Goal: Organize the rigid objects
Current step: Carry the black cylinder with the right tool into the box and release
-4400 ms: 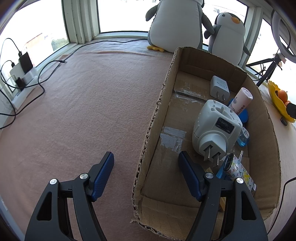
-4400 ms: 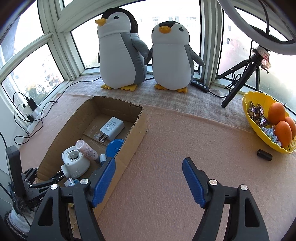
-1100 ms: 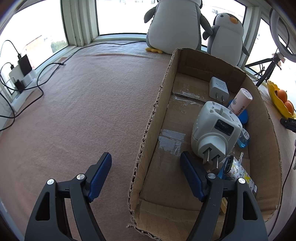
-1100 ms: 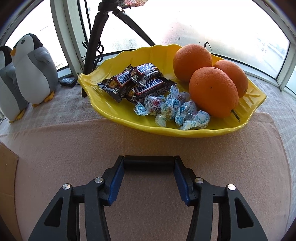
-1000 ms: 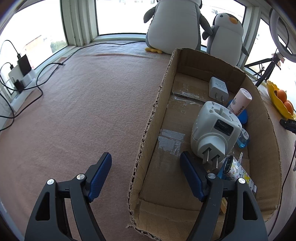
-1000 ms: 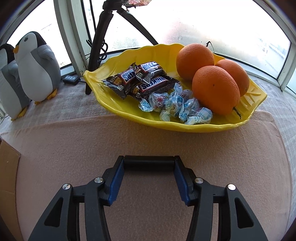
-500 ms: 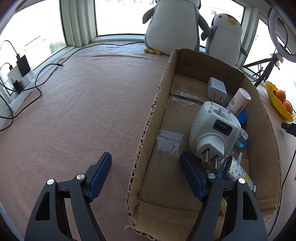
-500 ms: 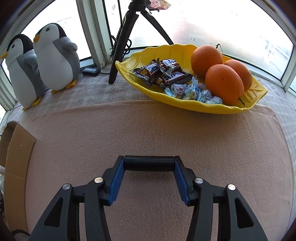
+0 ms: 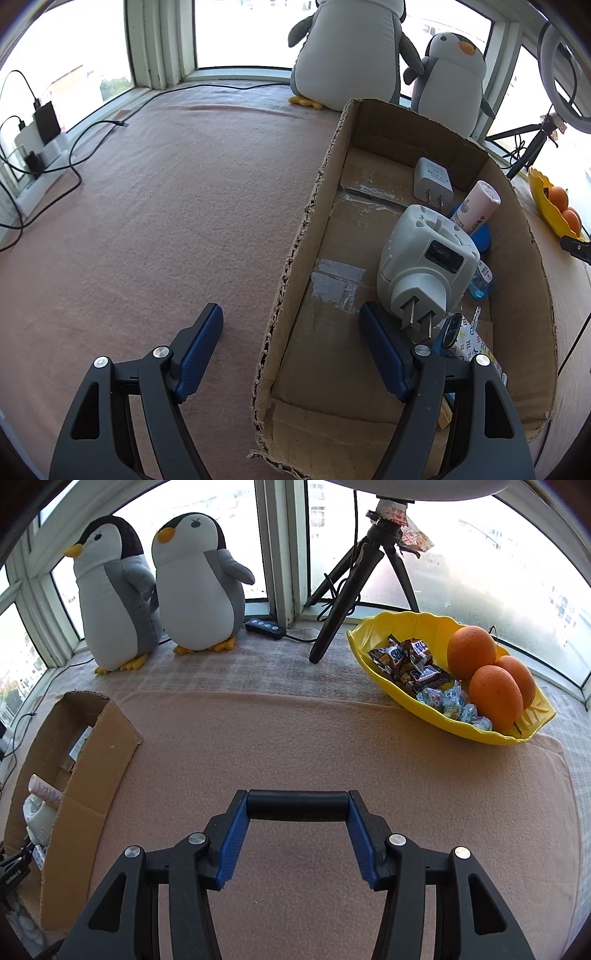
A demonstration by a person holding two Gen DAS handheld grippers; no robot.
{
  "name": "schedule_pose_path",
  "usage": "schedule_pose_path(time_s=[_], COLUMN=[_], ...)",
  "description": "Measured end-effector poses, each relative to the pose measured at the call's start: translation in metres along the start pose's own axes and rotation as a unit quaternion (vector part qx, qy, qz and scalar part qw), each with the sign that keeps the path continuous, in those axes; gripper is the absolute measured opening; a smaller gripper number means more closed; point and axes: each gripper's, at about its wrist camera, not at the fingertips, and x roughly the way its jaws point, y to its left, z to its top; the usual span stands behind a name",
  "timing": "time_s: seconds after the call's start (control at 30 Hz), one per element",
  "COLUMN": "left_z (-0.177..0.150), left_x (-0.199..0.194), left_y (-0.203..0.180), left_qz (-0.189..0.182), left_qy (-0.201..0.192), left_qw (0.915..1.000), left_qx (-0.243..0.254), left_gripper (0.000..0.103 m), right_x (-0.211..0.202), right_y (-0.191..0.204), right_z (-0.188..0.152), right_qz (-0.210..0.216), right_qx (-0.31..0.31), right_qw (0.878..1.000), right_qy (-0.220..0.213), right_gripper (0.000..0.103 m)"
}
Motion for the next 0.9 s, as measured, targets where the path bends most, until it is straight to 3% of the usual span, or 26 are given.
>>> schedule_pose_path(time_s=[0.37, 0.9], left_z=[0.000, 0.001], left_x=[0.001, 0.000], left_y=[0.000, -0.001], left_qz=[-0.001, -0.001], left_qy=[0.000, -0.002], left_qw=[1.0000, 1.0000], left_qx=[0.001, 0.005], left_gripper=[0.077, 0.077], right_x=[-0.020, -0.034], right_y=[0.074, 0.170], right_z=[0.004, -0.005], right_qz=[0.052, 0.124], right_qx=[-0.056, -0.131], right_qw=[0.997, 0.984], right_qy=[-0.011, -0.006], right_gripper=[0.048, 0.048])
